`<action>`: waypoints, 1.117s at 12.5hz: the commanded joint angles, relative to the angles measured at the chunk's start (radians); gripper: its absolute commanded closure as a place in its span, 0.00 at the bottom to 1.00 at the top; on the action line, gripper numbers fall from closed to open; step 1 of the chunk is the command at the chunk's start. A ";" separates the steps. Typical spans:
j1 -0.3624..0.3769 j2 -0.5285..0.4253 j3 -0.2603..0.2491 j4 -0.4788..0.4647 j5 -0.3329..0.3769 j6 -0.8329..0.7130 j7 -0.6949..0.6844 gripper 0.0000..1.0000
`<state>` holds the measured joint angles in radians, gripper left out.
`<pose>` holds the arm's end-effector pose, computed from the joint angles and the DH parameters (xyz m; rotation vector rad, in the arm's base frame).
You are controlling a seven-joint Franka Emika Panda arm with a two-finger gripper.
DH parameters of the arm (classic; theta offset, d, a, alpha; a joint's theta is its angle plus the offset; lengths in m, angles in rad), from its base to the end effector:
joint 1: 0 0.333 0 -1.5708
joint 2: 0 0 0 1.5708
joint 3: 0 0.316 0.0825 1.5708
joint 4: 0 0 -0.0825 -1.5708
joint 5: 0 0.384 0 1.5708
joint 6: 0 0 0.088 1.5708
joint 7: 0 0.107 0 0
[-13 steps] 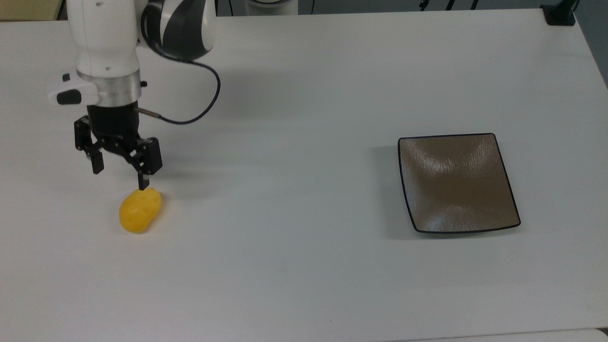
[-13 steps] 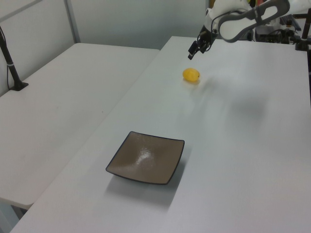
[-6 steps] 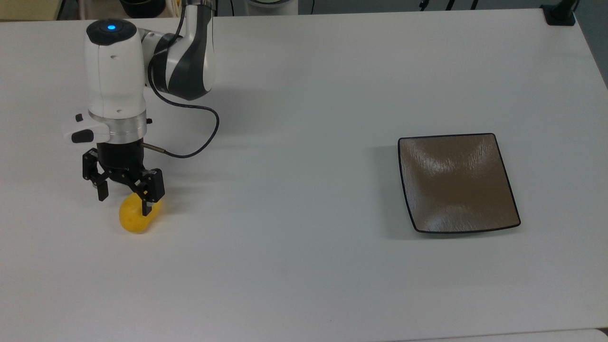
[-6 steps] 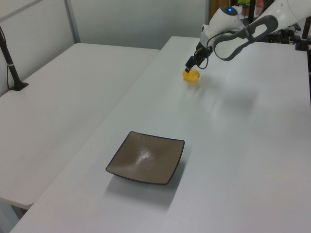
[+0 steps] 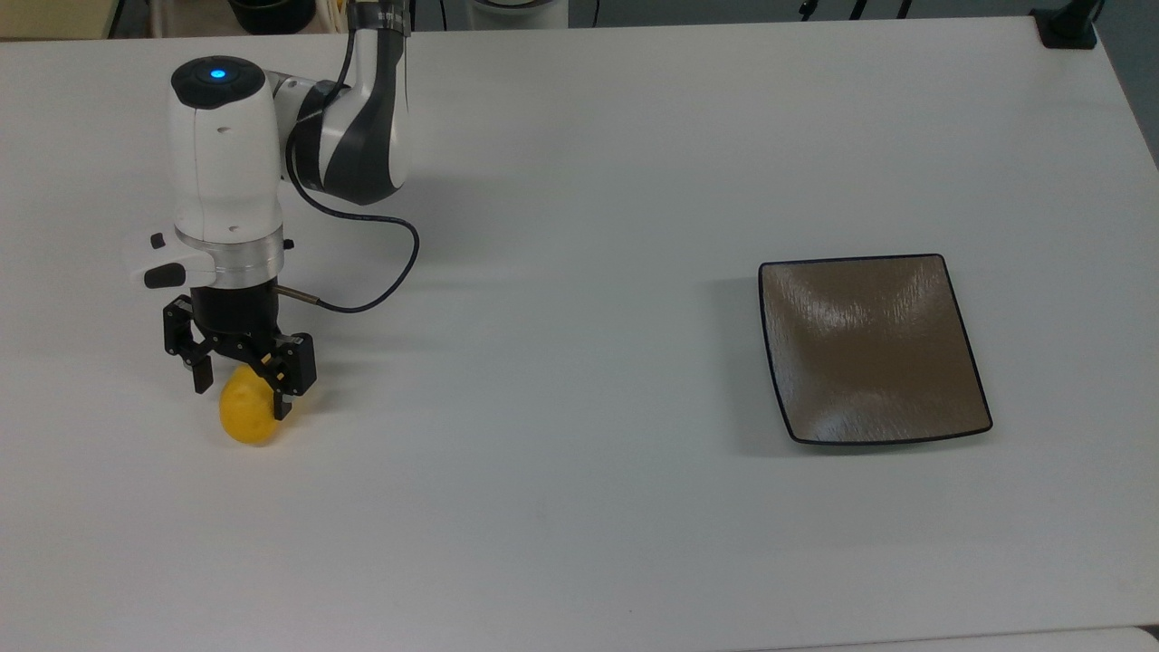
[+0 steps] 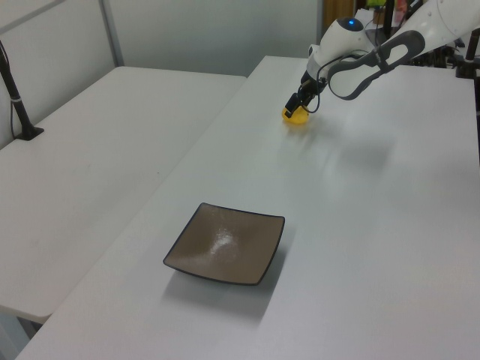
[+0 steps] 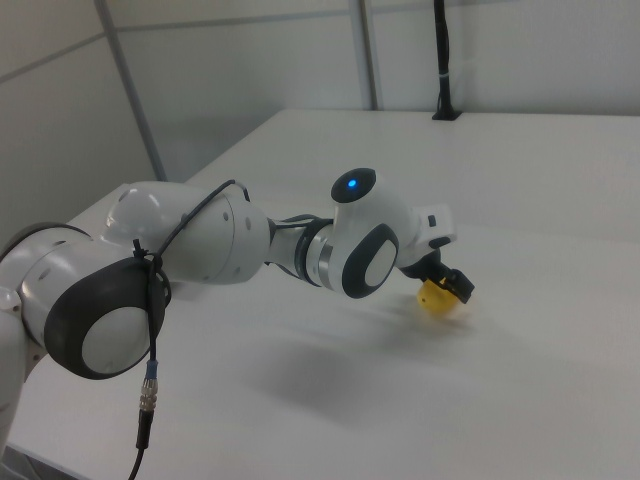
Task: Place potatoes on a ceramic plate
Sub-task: 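Lower the gripper around the yellow potato and close on it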
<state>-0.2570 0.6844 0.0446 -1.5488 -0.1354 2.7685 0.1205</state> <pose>0.7303 -0.1585 0.3077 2.9319 -0.3507 0.8060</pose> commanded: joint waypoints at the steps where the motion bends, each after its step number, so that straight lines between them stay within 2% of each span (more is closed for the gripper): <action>1: 0.001 0.012 -0.002 0.016 -0.027 0.008 -0.024 0.38; 2: -0.001 0.015 -0.002 0.016 -0.032 0.009 -0.024 0.54; 3: -0.002 0.017 -0.002 0.016 -0.032 0.009 -0.024 0.65; 4: -0.002 0.017 -0.002 0.016 -0.032 0.008 -0.024 0.69; 10: -0.010 -0.028 0.008 0.012 -0.017 -0.006 -0.013 0.68; 14: -0.002 -0.087 0.040 0.012 -0.010 -0.082 0.039 0.65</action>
<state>-0.2607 0.6517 0.0605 -1.5212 -0.1529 2.7540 0.1309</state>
